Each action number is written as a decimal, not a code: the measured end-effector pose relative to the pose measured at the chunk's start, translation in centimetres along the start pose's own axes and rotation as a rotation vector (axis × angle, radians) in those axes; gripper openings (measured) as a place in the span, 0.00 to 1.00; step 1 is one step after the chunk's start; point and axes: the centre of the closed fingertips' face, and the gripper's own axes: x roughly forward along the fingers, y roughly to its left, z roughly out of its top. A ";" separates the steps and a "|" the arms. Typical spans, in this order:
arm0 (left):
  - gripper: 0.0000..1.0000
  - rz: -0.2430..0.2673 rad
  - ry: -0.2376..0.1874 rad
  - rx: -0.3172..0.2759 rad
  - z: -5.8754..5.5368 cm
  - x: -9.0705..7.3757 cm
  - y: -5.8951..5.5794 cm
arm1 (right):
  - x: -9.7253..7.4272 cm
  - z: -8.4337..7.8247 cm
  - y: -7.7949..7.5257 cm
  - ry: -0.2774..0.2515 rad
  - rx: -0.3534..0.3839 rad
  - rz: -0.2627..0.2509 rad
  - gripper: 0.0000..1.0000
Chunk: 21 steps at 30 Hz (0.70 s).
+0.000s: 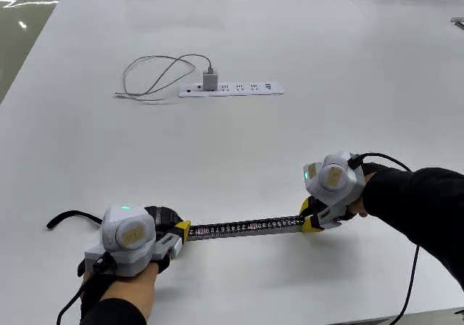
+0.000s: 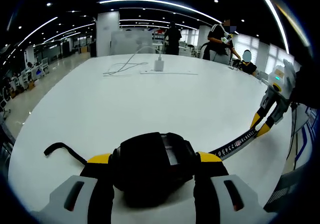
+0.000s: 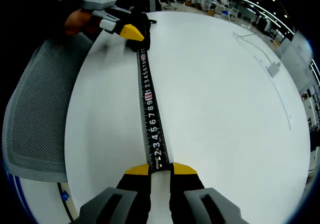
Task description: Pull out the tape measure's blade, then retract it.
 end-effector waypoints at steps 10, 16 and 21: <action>0.61 -0.005 0.000 -0.008 0.0 0.0 0.0 | 0.2 0.5 -0.1 0.001 0.016 -0.007 0.09; 0.61 -0.007 0.001 -0.009 0.0 0.0 -0.1 | 0.2 0.7 0.0 0.003 0.013 -0.011 0.10; 0.62 -0.008 0.003 -0.006 0.0 0.1 -0.1 | 0.3 0.9 0.0 0.018 0.004 -0.010 0.10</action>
